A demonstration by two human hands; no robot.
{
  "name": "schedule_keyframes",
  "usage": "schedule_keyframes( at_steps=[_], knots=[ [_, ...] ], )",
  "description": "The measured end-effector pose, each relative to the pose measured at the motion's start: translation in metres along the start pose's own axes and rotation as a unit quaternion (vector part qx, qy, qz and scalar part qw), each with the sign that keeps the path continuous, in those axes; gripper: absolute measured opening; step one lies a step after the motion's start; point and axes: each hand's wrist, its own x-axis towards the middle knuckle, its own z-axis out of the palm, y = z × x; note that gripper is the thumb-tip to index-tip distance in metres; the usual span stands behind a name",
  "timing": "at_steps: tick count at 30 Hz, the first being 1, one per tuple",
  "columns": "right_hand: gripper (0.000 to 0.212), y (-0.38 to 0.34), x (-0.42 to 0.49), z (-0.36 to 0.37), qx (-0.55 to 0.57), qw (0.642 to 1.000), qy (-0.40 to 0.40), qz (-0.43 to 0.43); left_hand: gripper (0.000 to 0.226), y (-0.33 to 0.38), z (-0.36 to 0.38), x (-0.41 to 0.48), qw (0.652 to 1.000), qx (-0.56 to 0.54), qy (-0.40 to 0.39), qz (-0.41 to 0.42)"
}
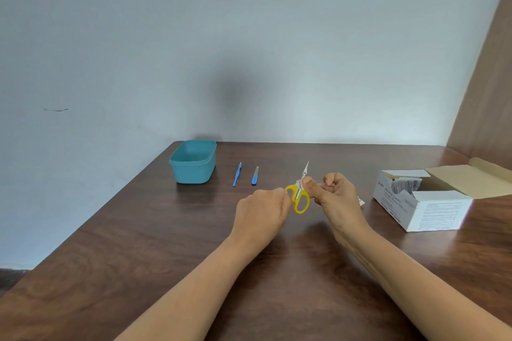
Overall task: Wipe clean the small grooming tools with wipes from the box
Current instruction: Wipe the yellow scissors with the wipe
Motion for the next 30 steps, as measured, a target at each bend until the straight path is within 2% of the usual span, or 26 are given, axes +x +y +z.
schedule_keyframes(
  at_steps=[3,11,17,19,25,28,30],
  knots=[
    [0.037,-0.002,0.002,0.0,0.007,1.0,-0.003,0.021,0.036,0.0,0.0,0.002,1.0,-0.001,-0.002,-0.027],
    [0.033,-0.003,0.005,-0.002,0.111,0.979,-0.019,0.17,0.038,0.002,0.0,0.0,0.992,-0.081,-0.015,-0.092],
    [0.031,-0.001,-0.004,0.005,0.156,0.965,-0.05,0.204,0.038,-0.002,-0.005,0.005,0.973,-0.166,-0.022,-0.157],
    [0.032,0.0,-0.008,0.008,0.157,0.971,-0.062,0.171,0.036,-0.001,-0.008,0.004,0.958,-0.221,-0.038,-0.179],
    [0.039,-0.005,-0.015,0.014,0.07,0.992,-0.107,-0.023,0.036,0.011,-0.014,0.002,0.865,-0.425,-0.059,-0.262],
    [0.041,-0.007,-0.015,0.013,0.003,0.99,-0.091,-0.103,0.037,0.012,-0.015,0.002,0.856,-0.435,-0.078,-0.27],
    [0.043,-0.007,-0.015,0.011,-0.096,0.982,-0.059,-0.151,0.035,0.011,-0.015,0.003,0.849,-0.434,-0.069,-0.295]
  ],
)
